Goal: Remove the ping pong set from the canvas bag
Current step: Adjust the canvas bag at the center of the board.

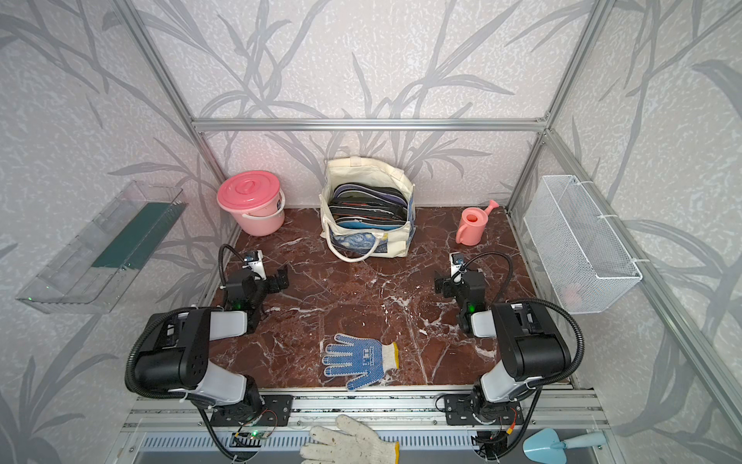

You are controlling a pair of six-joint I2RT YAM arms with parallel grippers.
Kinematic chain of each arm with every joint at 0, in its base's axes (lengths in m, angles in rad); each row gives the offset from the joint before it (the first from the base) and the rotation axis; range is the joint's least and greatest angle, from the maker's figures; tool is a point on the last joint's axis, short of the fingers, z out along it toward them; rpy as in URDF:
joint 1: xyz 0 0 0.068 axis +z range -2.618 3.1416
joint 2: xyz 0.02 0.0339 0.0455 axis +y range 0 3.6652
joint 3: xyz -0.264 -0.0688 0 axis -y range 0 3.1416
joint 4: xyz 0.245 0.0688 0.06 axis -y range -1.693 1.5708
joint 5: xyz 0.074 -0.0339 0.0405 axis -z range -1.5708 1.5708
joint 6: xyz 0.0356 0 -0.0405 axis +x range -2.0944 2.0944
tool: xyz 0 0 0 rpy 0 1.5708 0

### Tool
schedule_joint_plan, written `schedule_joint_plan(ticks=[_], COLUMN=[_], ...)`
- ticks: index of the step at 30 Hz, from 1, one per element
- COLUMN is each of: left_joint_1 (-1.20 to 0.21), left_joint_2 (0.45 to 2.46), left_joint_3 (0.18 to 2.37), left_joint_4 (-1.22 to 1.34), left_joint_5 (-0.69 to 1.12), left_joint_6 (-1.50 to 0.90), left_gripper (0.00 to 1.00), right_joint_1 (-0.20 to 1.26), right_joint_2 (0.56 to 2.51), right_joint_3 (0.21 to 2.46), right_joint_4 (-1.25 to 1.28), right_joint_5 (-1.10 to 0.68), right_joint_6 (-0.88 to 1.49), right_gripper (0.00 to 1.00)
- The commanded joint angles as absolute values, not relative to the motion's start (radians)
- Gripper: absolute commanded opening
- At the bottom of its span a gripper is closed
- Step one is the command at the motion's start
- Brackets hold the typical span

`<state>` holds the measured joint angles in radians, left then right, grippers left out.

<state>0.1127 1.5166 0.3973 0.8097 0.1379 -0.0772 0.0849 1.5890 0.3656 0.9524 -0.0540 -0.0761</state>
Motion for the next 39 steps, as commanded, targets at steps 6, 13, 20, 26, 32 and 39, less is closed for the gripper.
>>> schedule_joint_plan(ticks=[6,13,20,26,32,39], left_joint_1=[0.098,0.099,0.098,0.094,0.050,-0.152], left_joint_2=[1.518,1.517,1.516,1.382,1.250,1.194], left_joint_3=[0.414,0.413,0.411,0.550,0.690,1.036], left_joint_4=[0.787,0.788,0.792,0.435,0.059,-0.292], left_joint_5=[0.104,0.103,0.103,-0.136,-0.248,-0.271], left_joint_6=[-0.047,-0.047,-0.047,-0.137,-0.339,-0.394], left_gripper=[0.99,0.99,0.99,0.99,0.99,0.99], right_joint_1=[0.080,0.079,0.107,0.242,0.298,0.377], right_joint_2=[1.582,1.581,1.574,1.377,1.176,1.187], right_joint_3=[0.380,0.380,0.371,0.490,0.656,1.062], right_joint_4=[0.960,0.959,0.973,0.640,0.376,-0.072], right_joint_5=[-0.060,-0.060,-0.010,0.282,0.323,0.254], right_joint_6=[-0.073,-0.073,-0.089,-0.161,-0.041,0.018], right_gripper=[0.99,0.99,0.99,0.99,0.99,0.99])
